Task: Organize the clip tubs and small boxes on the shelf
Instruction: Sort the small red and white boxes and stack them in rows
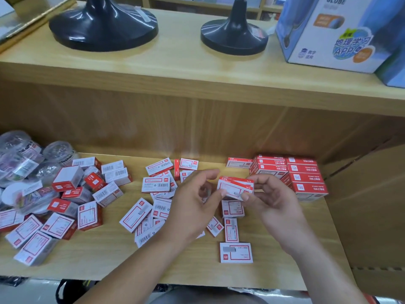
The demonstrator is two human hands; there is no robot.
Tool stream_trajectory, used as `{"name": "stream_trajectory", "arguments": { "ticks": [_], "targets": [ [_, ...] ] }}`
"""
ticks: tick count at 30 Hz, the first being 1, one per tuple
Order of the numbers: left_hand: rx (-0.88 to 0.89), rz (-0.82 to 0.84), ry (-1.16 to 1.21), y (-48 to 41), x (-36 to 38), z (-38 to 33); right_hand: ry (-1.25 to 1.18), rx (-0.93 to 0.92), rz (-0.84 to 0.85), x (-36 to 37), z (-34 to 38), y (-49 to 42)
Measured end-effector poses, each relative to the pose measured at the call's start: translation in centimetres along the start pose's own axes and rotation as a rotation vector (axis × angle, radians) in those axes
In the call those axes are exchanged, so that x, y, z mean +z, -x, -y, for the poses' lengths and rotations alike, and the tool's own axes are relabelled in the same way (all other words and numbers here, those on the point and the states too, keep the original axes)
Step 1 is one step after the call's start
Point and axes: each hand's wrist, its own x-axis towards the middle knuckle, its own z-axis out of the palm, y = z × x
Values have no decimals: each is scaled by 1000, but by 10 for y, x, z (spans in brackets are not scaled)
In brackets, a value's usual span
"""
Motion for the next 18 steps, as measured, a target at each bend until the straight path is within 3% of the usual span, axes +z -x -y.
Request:
{"name": "stream_trajectory", "arguments": {
  "ticks": [3, 7, 12, 18],
  "targets": [
    [23, 95, -31, -10, -2, -1, 29, -20, 30, -5, -3, -5],
    [170, 177, -265, -27, -5, -5, 91, -93, 43, -12, -12, -16],
    [140, 142, -479, -69, 8, 7, 298, -76, -194, -25, -38, -35],
    [132, 145, -504, -94, 38, 24, 488, -79, -181, -40, -70, -49]
  ]
}}
